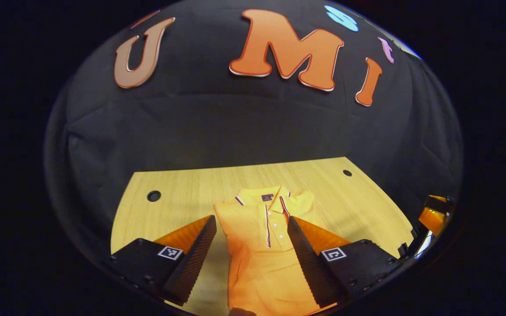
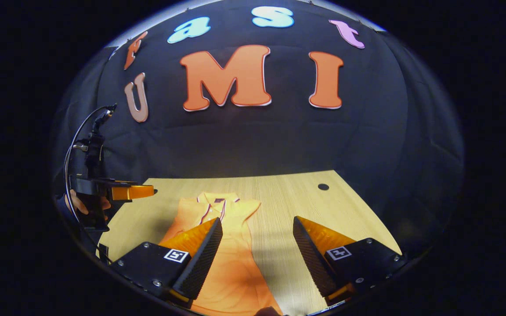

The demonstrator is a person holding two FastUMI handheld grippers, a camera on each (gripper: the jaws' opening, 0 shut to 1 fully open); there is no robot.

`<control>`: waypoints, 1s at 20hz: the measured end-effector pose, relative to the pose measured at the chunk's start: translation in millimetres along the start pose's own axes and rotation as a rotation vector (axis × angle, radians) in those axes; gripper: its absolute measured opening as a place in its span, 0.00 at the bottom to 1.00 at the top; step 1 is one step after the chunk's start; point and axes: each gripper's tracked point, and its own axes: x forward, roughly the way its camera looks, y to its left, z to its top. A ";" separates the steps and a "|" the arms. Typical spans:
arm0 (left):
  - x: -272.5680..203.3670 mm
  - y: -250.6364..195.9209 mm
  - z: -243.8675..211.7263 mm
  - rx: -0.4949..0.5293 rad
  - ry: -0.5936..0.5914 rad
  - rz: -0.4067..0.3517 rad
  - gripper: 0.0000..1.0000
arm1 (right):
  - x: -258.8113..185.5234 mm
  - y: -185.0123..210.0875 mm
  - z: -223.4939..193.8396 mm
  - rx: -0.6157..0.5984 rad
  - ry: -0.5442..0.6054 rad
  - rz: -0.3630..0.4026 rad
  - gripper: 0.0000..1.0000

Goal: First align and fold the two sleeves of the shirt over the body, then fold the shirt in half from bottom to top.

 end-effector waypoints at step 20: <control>-249.1 -34.8 -33.8 0.095 -0.563 0.249 0.96 | -90.7 15.8 11.3 -0.124 -0.383 0.152 0.97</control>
